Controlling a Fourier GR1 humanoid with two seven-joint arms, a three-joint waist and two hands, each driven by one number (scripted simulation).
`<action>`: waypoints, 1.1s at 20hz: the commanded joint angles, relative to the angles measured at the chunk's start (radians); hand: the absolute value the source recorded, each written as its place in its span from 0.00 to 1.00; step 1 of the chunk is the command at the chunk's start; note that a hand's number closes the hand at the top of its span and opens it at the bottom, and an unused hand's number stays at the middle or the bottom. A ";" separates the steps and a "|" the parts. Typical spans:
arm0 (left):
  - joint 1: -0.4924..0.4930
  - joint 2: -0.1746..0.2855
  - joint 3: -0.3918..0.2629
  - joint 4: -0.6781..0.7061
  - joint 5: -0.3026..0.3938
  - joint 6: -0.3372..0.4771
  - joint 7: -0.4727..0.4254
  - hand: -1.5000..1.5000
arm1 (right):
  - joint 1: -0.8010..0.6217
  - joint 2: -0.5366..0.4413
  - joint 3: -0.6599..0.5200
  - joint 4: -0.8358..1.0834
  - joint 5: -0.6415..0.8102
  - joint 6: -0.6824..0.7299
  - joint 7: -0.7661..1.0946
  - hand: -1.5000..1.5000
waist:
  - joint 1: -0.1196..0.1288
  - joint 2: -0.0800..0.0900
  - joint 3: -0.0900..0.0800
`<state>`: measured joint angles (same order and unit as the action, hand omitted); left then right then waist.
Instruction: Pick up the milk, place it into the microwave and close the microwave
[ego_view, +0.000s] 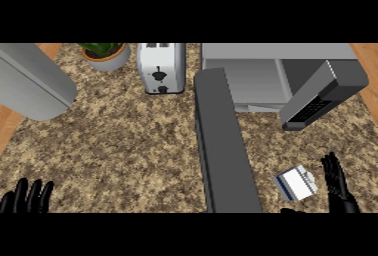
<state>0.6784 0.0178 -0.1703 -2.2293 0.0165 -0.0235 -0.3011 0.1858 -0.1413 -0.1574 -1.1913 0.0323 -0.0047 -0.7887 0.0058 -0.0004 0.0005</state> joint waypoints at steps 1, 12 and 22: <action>0.009 -0.017 -0.059 0.047 -0.053 0.046 -0.058 0.00 | -0.078 -0.012 -0.034 0.102 -0.001 -0.017 0.000 0.00 | 0.001 0.000 0.000; -0.052 0.018 0.046 0.025 0.029 0.001 0.031 0.00 | -0.263 -0.091 -0.075 0.512 0.014 0.090 -0.174 0.00 | 0.003 0.001 0.000; -0.021 -0.001 0.057 0.113 0.025 -0.037 -0.103 0.00 | -0.365 -0.084 -0.109 0.775 0.007 0.107 -0.332 0.00 | 0.007 0.002 0.001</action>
<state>0.6669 0.0359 -0.1054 -2.1896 0.0657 -0.0537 -0.3316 -0.1098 -0.2048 -0.2339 -0.5574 0.0418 0.0983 -1.0187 0.0091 -0.0021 -0.0055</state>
